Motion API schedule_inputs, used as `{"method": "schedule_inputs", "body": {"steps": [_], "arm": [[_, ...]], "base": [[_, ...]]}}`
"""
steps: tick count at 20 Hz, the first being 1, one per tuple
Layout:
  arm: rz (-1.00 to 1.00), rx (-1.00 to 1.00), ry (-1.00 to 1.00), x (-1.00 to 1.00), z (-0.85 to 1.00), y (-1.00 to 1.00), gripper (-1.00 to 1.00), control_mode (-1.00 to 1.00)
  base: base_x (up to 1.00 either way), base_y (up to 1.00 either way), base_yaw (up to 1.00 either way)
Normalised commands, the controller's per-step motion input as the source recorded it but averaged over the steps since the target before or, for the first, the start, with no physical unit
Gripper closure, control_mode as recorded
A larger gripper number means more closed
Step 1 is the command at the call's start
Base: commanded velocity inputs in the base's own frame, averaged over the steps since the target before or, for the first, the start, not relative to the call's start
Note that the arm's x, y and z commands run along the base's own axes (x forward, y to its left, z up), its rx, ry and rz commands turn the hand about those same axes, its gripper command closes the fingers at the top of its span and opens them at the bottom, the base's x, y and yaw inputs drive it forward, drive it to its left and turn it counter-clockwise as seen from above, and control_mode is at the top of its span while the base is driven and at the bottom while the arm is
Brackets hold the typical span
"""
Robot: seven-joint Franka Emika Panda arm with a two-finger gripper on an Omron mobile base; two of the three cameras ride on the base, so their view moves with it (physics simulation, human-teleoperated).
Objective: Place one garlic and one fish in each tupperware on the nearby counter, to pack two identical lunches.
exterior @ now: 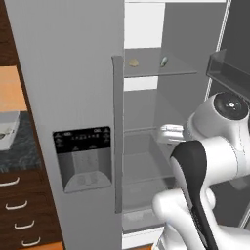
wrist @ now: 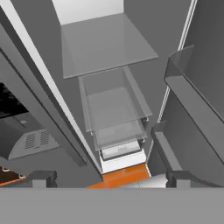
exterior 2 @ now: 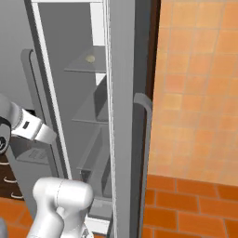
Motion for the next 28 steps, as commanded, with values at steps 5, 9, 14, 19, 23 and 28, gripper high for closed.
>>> {"method": "schedule_inputs", "body": {"steps": [5,9,14,19,23,28], "arm": [[0.0,0.0,0.0,0.0,0.0,0.0,-1.0,1.0],[0.0,0.0,0.0,0.0,0.0,0.0,-1.0,1.0],[-0.25,0.11,-0.13,0.04,0.96,-0.32,-1.0,-1.0],[-0.24,0.06,-0.18,0.58,1.0,-0.08,-1.0,-1.0],[-0.25,0.11,0.01,1.0,0.73,-0.46,-1.0,-1.0],[-0.12,0.04,-0.01,1.0,0.23,-0.65,-1.0,-1.0]], "base": [[0.84,-0.53,-0.04],[0.55,-0.53,-0.1],[0.0,0.0,0.0],[0.0,0.0,0.0],[0.0,0.0,0.0],[0.0,0.0,0.0]]}}
